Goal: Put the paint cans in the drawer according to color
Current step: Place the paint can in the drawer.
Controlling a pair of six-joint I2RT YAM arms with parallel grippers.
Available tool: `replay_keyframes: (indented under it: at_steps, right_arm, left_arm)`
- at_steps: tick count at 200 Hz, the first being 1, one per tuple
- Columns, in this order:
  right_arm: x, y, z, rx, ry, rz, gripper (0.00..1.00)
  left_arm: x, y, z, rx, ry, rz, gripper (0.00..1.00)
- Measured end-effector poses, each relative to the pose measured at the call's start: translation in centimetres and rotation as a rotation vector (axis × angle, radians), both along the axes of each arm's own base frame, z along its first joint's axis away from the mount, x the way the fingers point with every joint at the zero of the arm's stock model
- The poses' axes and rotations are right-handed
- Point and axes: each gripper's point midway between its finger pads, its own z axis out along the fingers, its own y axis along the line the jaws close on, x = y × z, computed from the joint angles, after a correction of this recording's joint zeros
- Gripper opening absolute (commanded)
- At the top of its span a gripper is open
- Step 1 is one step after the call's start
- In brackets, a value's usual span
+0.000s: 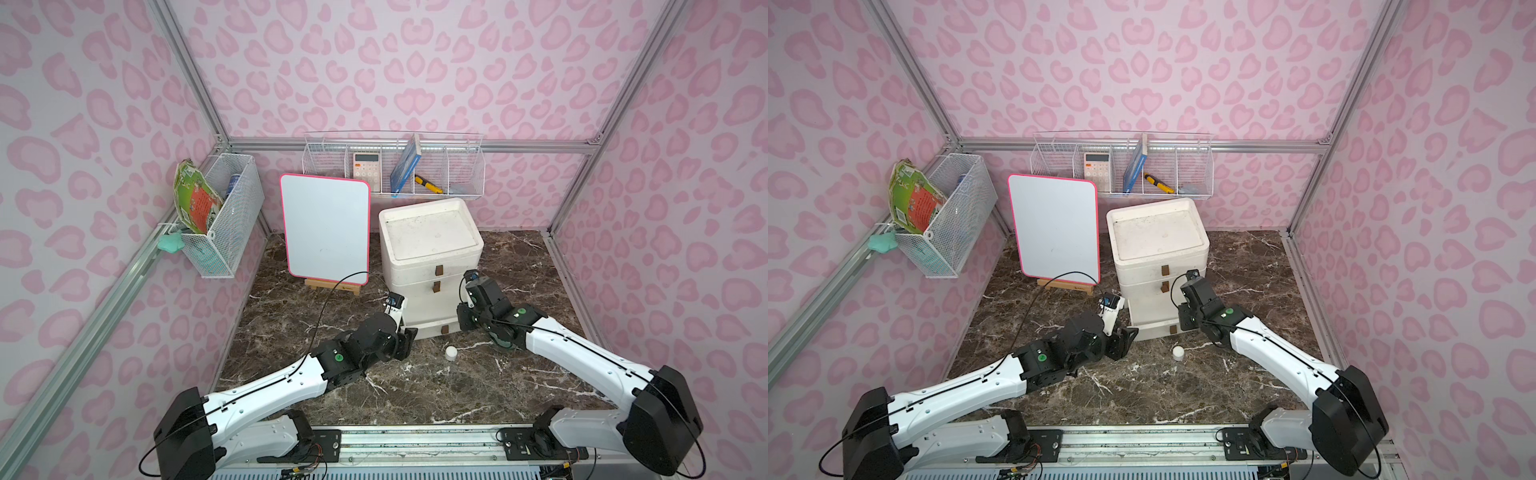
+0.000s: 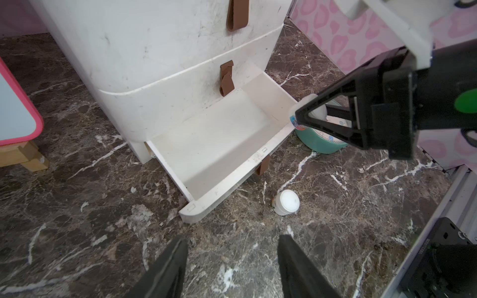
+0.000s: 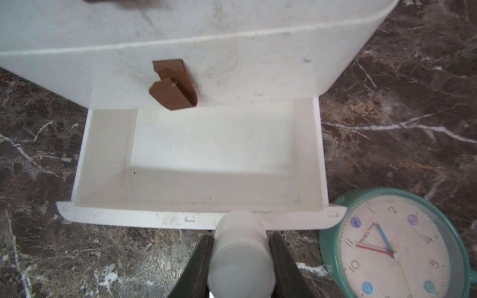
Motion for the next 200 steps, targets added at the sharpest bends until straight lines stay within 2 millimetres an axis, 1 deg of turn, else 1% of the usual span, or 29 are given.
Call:
replay_keyframes:
  at_steps: [23,42,69,91,112,137,160,200]
  right_arm:
    - [1.6,0.7,-0.9,-0.031,0.012,-0.006,0.29]
    - [2.5,1.1,-2.0,-0.047,0.021,-0.019,0.29]
    - [2.9,1.2,-3.3,-0.047,0.022,-0.052,0.28]
    - [3.1,1.2,-4.4,-0.044,0.035,-0.082,0.28]
    - [3.3,1.1,-5.0,-0.045,0.036,-0.100,0.28]
    - [3.3,1.0,-5.7,-0.049,0.048,-0.107,0.32]
    - [3.3,1.1,-5.4,-0.059,0.045,-0.057,0.33]
    - [3.0,1.2,-2.9,-0.088,-0.025,0.148,0.34]
  left_arm:
    - [-0.1,0.5,0.5,-0.016,-0.011,0.018,0.60]
    - [-0.3,1.1,0.3,-0.013,-0.015,0.028,0.60]
    - [-0.4,1.7,0.2,-0.006,-0.020,0.043,0.60]
    - [-0.3,1.8,0.2,-0.005,-0.022,0.046,0.60]
    - [-0.3,1.8,0.1,-0.003,-0.023,0.046,0.60]
    - [-0.3,1.7,-0.1,0.005,-0.021,0.044,0.59]
    - [-0.3,1.7,-0.1,0.007,-0.020,0.043,0.59]
    - [-0.3,2.0,0.1,0.005,-0.036,0.044,0.59]
